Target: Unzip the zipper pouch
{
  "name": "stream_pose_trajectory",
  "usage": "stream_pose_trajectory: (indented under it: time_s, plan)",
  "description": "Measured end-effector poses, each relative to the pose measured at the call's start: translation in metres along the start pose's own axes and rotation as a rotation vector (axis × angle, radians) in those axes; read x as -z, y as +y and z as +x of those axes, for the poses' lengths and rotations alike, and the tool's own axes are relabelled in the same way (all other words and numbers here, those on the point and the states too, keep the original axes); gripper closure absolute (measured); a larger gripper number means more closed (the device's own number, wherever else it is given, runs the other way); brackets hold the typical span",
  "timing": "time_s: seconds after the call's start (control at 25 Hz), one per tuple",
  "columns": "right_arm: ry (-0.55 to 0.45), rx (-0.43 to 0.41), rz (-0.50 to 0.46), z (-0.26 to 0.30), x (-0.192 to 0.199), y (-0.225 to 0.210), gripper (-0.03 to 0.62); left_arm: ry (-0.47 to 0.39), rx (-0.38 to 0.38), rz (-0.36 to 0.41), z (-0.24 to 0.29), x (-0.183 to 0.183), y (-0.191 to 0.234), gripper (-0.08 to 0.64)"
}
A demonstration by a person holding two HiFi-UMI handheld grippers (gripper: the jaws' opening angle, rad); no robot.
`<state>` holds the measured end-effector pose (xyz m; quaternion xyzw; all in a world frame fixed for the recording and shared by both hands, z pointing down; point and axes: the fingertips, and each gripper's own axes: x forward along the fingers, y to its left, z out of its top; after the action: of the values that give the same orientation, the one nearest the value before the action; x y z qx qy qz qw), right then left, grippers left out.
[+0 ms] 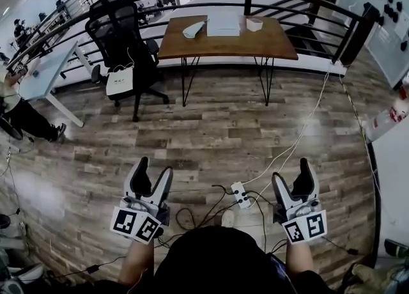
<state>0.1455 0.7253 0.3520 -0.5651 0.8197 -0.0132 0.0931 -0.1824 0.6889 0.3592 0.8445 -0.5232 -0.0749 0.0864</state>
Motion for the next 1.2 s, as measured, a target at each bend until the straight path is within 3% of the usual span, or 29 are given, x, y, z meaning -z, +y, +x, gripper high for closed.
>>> stream_pose_trajectory:
  time_s: [0.32,0.56,0.8,1.2]
  plan:
    - [0.039,-0.026,0.021,0.014,0.003,-0.040,0.225,0.015,-0.033,0.004,0.032,0.007,-0.005,0.261]
    - [0.083,-0.057,-0.037,0.017,0.008,-0.057,0.241,0.011,-0.053,0.014,0.055,0.007,-0.012,0.261]
    - [0.106,-0.077,-0.015,0.016,0.014,-0.083,0.250,-0.006,-0.085,0.017,0.064,0.008,-0.025,0.261]
    - [0.115,-0.092,0.058,0.032,0.033,-0.095,0.258,0.049,-0.132,0.021,0.067,0.020,-0.015,0.261]
